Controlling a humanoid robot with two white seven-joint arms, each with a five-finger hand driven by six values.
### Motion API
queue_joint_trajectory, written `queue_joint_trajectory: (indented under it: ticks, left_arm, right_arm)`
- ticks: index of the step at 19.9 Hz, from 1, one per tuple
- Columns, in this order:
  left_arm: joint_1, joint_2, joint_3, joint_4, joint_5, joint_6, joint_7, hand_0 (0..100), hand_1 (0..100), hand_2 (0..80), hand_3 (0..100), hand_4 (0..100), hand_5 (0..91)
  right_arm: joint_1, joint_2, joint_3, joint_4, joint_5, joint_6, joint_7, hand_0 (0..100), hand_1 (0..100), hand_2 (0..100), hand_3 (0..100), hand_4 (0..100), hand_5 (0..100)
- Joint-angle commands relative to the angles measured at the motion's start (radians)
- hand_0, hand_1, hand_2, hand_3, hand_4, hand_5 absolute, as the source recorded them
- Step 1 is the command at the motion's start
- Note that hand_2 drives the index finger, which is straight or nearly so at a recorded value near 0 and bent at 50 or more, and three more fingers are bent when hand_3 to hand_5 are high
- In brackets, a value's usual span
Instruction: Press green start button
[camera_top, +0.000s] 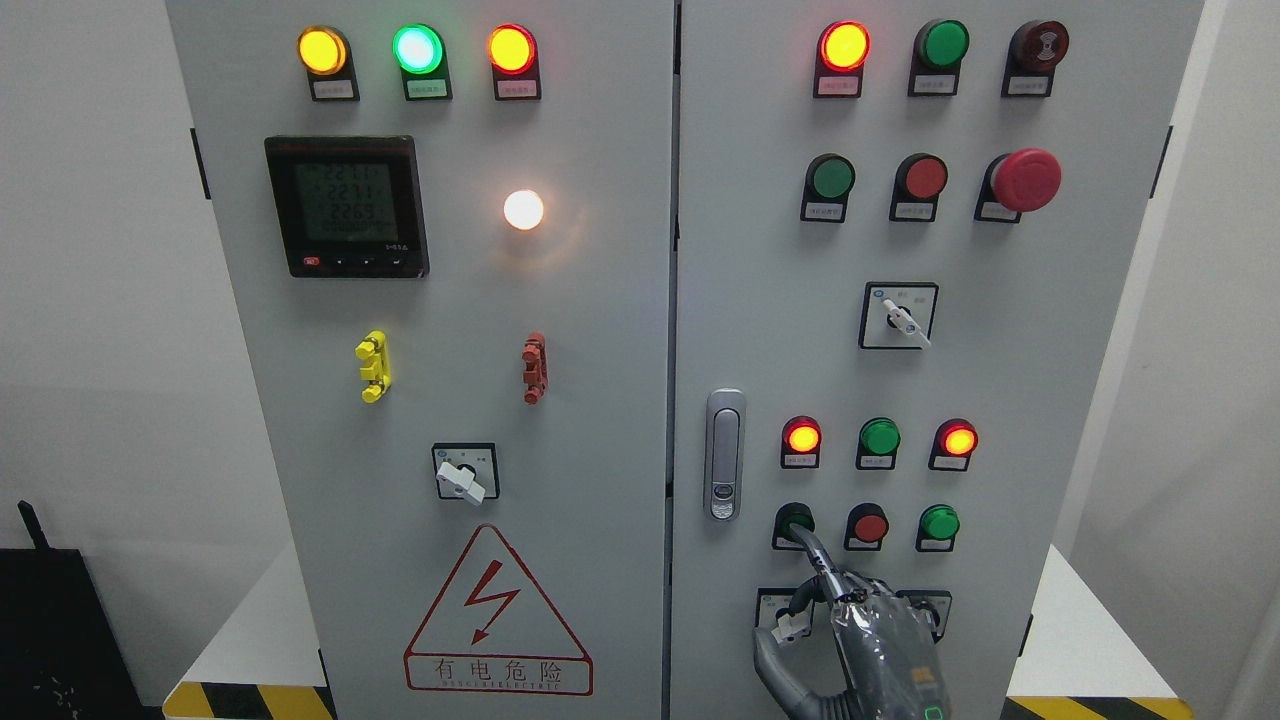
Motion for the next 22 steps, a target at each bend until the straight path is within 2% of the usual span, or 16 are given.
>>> queue_joint_trajectory:
  ticks: [1,5,8,10,12,17,19,22]
  left_arm:
    - [0.000,0.000,0.000,0.000,0.000,0.000,0.000,12,56,0.0,0,0,0.0]
    - [0.000,0.000,0.000,0.000,0.000,0.000,0.000,12,56,0.0,0,0,0.0]
    - [0.000,0.000,0.000,0.000,0.000,0.000,0.000,12,56,0.0,0,0,0.0]
    - [0.000,0.000,0.000,0.000,0.000,0.000,0.000,12,56,0.0,0,0,0.0]
    - [0.000,0.000,0.000,0.000,0.000,0.000,0.000,12,56,0.0,0,0,0.0]
    - [0.000,0.000,0.000,0.000,0.000,0.000,0.000,12,56,0.0,0,0,0.0]
    - [0.000,0.000,0.000,0.000,0.000,0.000,0.000,12,56,0.0,0,0,0.0]
    - [0.000,0.000,0.000,0.000,0.000,0.000,0.000,12,56,0.0,0,0,0.0]
  right_arm:
    - [0.028,0.000,-0.018,-0.062,-0.029,-0.005,-0.001,50,35,0,60,57,41]
    - [0.059,0.000,-0.018,-0.105,-0.046,-0.010,-0.001,53,36,0,61,58,42]
    - [0.100,0.000,-0.011,-0.152,-0.139,-0.016,0.005,56,36,0,61,57,42]
    - [0.132,0.000,-0.008,-0.183,-0.181,-0.016,0.031,59,37,0,61,57,41]
    - [0.149,0.000,-0.008,-0.192,-0.227,-0.016,0.034,61,37,0,60,55,40]
    - [0.175,0.000,-0.005,-0.214,-0.342,-0.014,0.035,69,37,0,54,49,31]
    - [0.195,-0.001,0.021,-0.229,-0.415,-0.008,0.035,71,36,0,53,47,28]
    - [0.215,-0.001,0.029,-0.237,-0.480,-0.005,0.034,72,35,0,47,42,22]
